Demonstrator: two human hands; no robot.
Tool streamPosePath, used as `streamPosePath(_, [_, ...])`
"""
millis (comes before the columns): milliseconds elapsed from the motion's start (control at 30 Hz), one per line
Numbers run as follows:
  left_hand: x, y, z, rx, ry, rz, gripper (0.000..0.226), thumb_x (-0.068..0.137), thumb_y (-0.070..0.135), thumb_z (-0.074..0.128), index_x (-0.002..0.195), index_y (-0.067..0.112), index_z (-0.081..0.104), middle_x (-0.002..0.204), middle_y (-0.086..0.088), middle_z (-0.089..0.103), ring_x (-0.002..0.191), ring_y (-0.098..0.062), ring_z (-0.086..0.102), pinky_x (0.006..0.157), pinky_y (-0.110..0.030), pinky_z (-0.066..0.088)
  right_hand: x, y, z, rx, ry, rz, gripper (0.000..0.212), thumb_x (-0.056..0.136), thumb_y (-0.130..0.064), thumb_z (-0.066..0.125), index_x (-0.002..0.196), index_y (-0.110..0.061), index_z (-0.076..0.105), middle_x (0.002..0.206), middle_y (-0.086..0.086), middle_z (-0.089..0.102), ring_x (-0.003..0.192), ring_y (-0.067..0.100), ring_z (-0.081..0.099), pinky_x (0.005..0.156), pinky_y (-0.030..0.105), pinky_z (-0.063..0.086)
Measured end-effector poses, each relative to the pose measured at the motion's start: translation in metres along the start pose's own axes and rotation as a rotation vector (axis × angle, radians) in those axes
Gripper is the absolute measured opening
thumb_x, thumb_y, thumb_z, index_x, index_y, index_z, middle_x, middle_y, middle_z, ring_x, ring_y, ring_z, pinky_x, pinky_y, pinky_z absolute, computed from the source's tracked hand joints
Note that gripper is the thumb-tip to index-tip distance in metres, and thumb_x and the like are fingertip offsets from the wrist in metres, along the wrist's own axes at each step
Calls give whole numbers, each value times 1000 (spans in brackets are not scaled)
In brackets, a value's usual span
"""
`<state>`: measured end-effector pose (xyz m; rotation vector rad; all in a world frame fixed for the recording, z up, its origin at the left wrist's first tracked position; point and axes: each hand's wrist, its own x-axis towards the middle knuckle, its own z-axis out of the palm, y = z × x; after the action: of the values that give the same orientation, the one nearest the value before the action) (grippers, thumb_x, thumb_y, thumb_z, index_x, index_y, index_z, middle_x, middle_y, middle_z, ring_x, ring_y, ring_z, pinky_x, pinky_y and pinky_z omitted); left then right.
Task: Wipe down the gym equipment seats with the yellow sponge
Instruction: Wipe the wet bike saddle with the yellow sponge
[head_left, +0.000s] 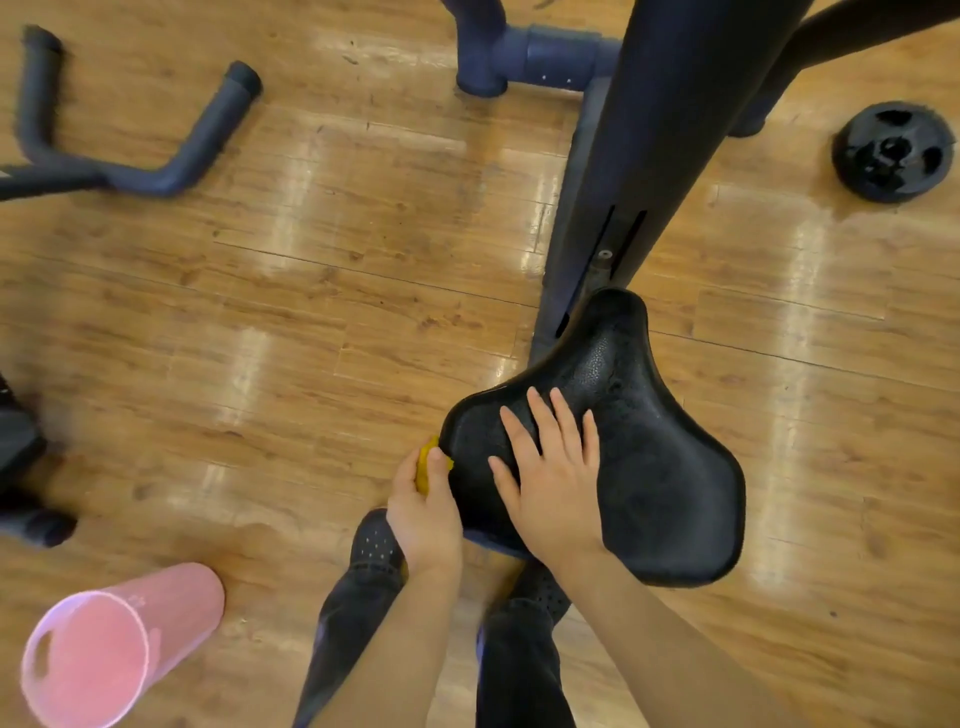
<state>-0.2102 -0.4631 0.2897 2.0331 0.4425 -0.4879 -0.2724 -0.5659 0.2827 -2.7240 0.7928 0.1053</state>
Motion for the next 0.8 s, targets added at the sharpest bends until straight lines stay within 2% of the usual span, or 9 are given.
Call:
streamPosePath(167, [19,26,10,65,-92,55,32,100,33,47,128,20,59,113,9,61,105,-6,53,92,-23,40,-1,-1,3,-4,52,-14,50,95,-45,43,138,-21,49,151,10,38,144,29,24,115,56,17])
streamPosePath(333, [34,34,13,185,-231,138,34,101,32,47,129,19,58,116,7,60,107,-6,52,91,-19,37,0,-2,3,-28,66,-19,50,95,-45,43,138,-20,50,150,11,39,144,30,24,115,56,18])
streamPosePath(467, [25,23,1,173,-236,133,34,101,31,47,132,22,55,115,16,55,104,2,50,80,0,34,-1,-2,4,2,90,-22,50,95,-44,43,138,-20,50,150,11,39,144,29,24,116,56,17])
streamPosePath(533, [15,14,-9,171,-214,118,34,101,31,45,133,22,53,116,14,56,108,-2,52,80,-2,36,0,-2,4,-3,91,-23,50,95,-44,42,138,-20,50,150,11,39,145,29,23,116,56,16])
streamPosePath(633, [0,0,-20,141,-185,74,36,102,30,43,135,19,52,116,9,59,110,-9,55,89,-20,45,0,-1,4,-19,89,-24,50,95,-44,44,139,-20,49,151,10,38,145,28,23,116,55,16])
streamPosePath(667, [-3,-4,-23,134,-187,75,37,102,31,43,135,18,52,115,8,58,110,-10,55,89,-22,47,-1,-1,5,-14,92,-25,50,95,-43,44,139,-20,49,151,10,38,145,28,23,117,55,16])
streamPosePath(800, [0,-6,-26,172,-222,102,38,102,32,41,136,19,51,125,6,57,115,-10,52,92,-20,43,0,-1,4,-7,75,-17,50,96,-45,40,139,-21,48,151,10,38,144,28,23,117,54,15])
